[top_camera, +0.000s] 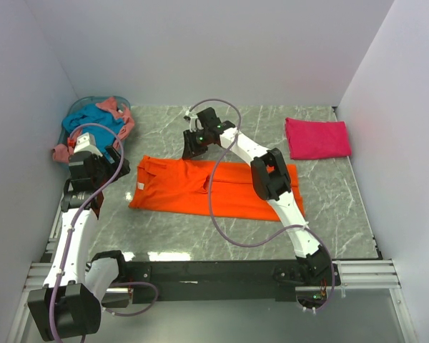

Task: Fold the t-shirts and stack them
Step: Fold the tshirt

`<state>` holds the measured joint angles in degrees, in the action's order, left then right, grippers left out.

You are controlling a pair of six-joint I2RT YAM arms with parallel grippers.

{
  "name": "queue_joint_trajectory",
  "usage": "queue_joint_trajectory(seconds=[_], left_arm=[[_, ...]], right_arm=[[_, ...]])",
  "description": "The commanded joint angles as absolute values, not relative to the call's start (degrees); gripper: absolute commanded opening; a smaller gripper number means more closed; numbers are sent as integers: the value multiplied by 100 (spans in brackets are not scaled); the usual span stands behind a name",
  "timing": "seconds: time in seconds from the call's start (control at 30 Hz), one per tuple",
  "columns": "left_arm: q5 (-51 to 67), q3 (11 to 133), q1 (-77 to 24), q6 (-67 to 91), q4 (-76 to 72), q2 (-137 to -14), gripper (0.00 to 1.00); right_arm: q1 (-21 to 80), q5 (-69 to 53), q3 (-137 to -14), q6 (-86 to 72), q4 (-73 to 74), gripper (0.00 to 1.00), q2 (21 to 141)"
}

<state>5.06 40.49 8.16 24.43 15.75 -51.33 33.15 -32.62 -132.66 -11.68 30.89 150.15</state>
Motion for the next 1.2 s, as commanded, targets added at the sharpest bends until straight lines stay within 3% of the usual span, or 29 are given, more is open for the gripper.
queue_joint_trajectory(seconds=[0.0,0.17,0.27,1.17], left_arm=[[457,4140,844,2320,1415,-5106,83],[457,4140,853,2320,1415,-5098,83],[457,4148,852,2320,1415,-5098,83],[545,4140,852,2320,1415,-5124,83]], right_arm=[[3287,-3348,-13438,-1125,2962,30,14977],[3252,-3392,-13298,-1107,2725,10,14801],[3226,-3384,-13272,-1064,2681,8,14704],[3445,-3630,-12121,-431,2329,6,13685]])
